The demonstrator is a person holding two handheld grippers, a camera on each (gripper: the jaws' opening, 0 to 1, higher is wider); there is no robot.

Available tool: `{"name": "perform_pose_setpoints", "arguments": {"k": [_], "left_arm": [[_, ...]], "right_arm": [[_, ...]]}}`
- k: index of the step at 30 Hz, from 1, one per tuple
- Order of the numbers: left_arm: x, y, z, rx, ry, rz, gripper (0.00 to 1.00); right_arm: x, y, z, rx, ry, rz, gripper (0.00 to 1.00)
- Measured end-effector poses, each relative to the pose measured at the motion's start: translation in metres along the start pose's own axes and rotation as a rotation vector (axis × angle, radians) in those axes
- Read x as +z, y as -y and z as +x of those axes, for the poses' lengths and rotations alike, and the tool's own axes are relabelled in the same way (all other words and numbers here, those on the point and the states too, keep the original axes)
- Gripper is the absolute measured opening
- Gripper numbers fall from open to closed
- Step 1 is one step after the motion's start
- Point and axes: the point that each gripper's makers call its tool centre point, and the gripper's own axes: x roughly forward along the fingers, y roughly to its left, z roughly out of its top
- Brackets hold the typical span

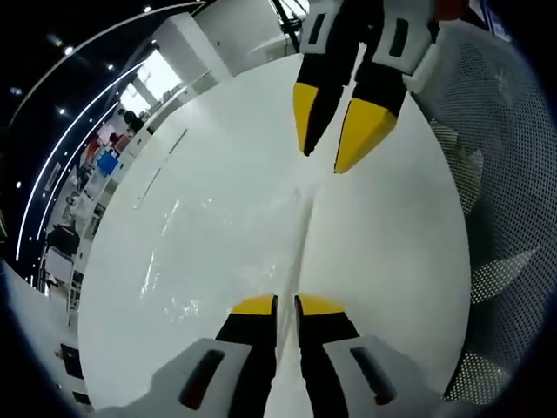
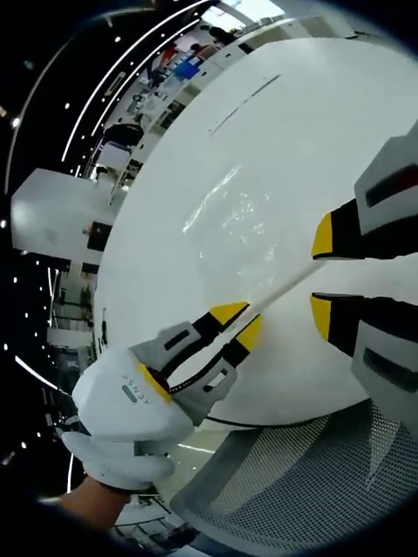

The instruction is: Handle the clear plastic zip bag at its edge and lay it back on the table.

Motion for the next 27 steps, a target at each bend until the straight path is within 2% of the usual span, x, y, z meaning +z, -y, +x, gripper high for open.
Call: {"name": "perform_pose_setpoints", "arguments": {"k": [6, 11, 14, 16, 17, 20, 24, 27], "left_arm": [[0.004, 0.001, -0.009, 0.003, 0.023, -0.069, 0.14], [0.006, 0.0, -0.017, 0.013, 0.056, -0.158, 0.18], [0.005, 0.002, -0.022, 0.018, 0.067, -0.176, 0.22], [0.004, 0.001, -0.025, 0.029, 0.082, -0.196, 0.28], [0.004, 0.0, -0.026, 0.029, 0.083, -0.203, 0.29], [0.001, -0.001, -0.031, 0.041, 0.092, -0.236, 0.31], [-0.004, -0.003, -0.038, 0.07, 0.095, -0.273, 0.41], [-0.008, -0.003, -0.043, 0.081, 0.104, -0.289, 0.42]], "right_arm": [[0.0, -0.001, 0.0, 0.0, 0.006, 0.015, 0.15], [0.002, 0.003, -0.001, -0.006, 0.031, 0.023, 0.2], [0.004, 0.005, -0.002, -0.012, 0.051, 0.031, 0.25], [0.006, 0.008, -0.004, -0.027, 0.062, 0.04, 0.32], [0.008, 0.012, -0.007, -0.046, 0.077, 0.074, 0.34], [0.005, 0.016, -0.009, -0.052, 0.086, 0.101, 0.4], [0.001, 0.017, -0.011, -0.052, 0.093, 0.125, 0.44], [0.001, 0.019, -0.015, -0.056, 0.135, 0.197, 0.49]]}}
